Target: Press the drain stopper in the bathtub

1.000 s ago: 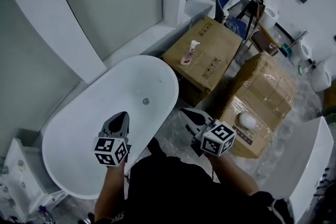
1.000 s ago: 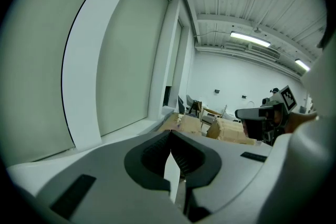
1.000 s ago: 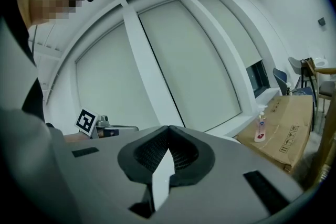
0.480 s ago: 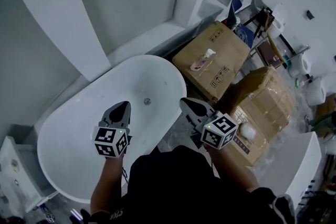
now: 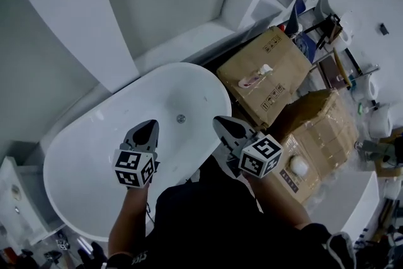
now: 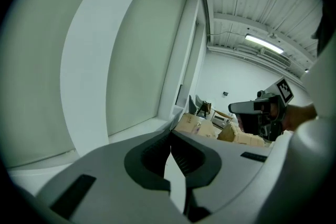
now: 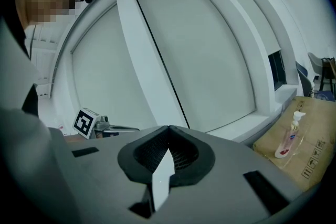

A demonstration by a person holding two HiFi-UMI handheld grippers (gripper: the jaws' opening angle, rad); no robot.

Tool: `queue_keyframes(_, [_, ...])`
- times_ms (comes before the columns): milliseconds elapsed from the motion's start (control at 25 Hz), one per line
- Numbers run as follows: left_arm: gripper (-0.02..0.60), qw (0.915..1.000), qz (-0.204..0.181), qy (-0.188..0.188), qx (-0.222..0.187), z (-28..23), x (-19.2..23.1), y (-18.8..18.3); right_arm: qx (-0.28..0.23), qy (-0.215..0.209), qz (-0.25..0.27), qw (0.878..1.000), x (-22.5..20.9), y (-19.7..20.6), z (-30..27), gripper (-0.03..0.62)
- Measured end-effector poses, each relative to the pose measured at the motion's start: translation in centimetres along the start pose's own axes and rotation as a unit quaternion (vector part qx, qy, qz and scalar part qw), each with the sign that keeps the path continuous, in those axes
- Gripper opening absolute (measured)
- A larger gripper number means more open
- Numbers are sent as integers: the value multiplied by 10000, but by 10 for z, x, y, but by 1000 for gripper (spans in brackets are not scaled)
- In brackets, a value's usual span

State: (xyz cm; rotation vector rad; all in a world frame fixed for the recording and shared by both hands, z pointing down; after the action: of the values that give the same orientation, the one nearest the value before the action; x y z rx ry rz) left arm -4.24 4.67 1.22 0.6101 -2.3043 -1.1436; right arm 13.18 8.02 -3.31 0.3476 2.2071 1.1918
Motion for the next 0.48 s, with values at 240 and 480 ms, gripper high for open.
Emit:
queue_keyframes(240, [15, 9988, 250, -278, 331, -50, 15, 2, 344, -270, -106, 9990, -53, 7, -37, 14])
queue_keyframes(480, [15, 9958, 376, -366, 756, -108, 32, 17, 678, -487, -267, 9961, -111, 26, -93, 14])
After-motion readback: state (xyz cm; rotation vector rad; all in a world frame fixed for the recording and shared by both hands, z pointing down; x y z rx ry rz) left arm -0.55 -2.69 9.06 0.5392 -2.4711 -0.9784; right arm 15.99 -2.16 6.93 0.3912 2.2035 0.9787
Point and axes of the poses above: the fingertips, and each gripper's own axes: z backward along the fingers, x to its left, y out of its underside, the point moved 1 cm from there along z, backward along the fingers, and after that the axes turned 7 degrees about x, right-handed, at the moved point
